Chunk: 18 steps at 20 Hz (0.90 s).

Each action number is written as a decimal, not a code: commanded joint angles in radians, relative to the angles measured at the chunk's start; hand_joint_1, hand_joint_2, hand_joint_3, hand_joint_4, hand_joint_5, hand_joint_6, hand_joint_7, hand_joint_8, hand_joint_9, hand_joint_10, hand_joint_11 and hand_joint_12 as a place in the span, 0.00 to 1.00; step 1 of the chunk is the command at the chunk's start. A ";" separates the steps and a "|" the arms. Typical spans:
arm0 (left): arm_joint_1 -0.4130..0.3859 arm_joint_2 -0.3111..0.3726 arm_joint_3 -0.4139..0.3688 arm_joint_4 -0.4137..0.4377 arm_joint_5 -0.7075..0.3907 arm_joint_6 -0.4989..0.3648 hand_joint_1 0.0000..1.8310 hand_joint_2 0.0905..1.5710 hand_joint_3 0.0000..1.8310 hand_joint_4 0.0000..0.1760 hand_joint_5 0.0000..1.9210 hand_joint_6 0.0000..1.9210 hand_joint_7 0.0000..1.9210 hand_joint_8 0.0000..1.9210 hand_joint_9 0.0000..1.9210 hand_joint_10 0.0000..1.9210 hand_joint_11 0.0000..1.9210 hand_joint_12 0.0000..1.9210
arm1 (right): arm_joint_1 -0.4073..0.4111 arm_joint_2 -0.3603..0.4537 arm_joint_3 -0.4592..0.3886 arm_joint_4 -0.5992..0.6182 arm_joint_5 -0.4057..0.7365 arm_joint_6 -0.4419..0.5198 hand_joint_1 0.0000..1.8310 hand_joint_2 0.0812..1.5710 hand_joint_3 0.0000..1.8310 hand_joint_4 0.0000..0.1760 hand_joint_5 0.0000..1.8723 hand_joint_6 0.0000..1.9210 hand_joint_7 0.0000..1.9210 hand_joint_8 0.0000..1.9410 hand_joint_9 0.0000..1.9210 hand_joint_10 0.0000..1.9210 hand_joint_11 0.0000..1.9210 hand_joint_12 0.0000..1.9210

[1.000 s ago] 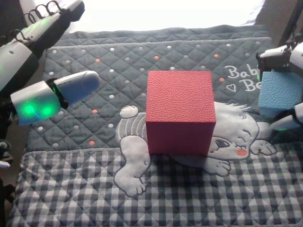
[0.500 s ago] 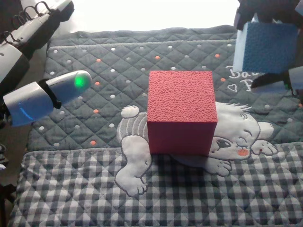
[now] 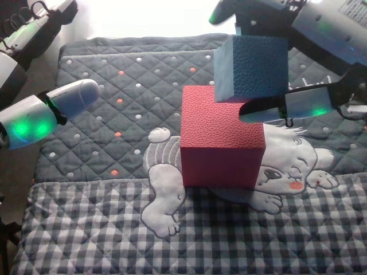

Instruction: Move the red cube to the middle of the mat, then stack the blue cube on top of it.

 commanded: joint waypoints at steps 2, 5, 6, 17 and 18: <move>-0.008 0.001 0.004 0.009 -0.123 -0.003 0.14 0.72 0.00 0.83 0.00 0.00 0.00 0.00 0.00 0.00 0.00 0.00 | 0.012 -0.015 0.022 0.025 0.044 0.006 0.63 0.80 0.13 0.00 0.17 0.77 0.34 0.95 0.43 1.00 0.47 1.00; -0.007 0.000 0.005 0.003 -0.123 -0.003 0.14 0.71 0.00 0.91 0.00 0.00 0.00 0.00 0.00 0.00 0.00 0.00 | 0.012 -0.048 0.050 0.023 -0.039 0.012 0.46 0.80 0.00 0.00 0.11 0.64 0.11 0.52 0.06 0.82 0.07 1.00; -0.006 0.000 0.005 -0.001 -0.123 -0.003 0.16 0.71 0.00 0.86 0.00 0.00 0.00 0.00 0.00 0.00 0.00 0.00 | 0.012 -0.057 0.057 0.020 -0.055 0.022 0.33 0.81 0.00 0.00 0.07 0.38 0.07 0.17 0.00 0.50 0.00 0.87; 0.001 -0.002 0.005 -0.011 -0.132 -0.003 0.18 0.71 0.00 0.86 0.00 0.00 0.00 0.00 0.00 0.00 0.00 0.00 | 0.010 -0.062 0.050 -0.028 -0.083 0.054 0.19 0.78 0.00 0.00 0.02 0.10 0.00 0.00 0.01 0.00 0.00 0.23; 0.002 -0.002 0.005 -0.011 -0.132 -0.003 0.19 0.71 0.00 0.89 0.00 0.00 0.00 0.00 0.00 0.00 0.00 0.00 | 0.010 -0.055 0.042 -0.035 -0.081 0.054 0.21 0.78 0.00 0.00 0.02 0.15 0.00 0.00 0.01 0.00 0.00 0.19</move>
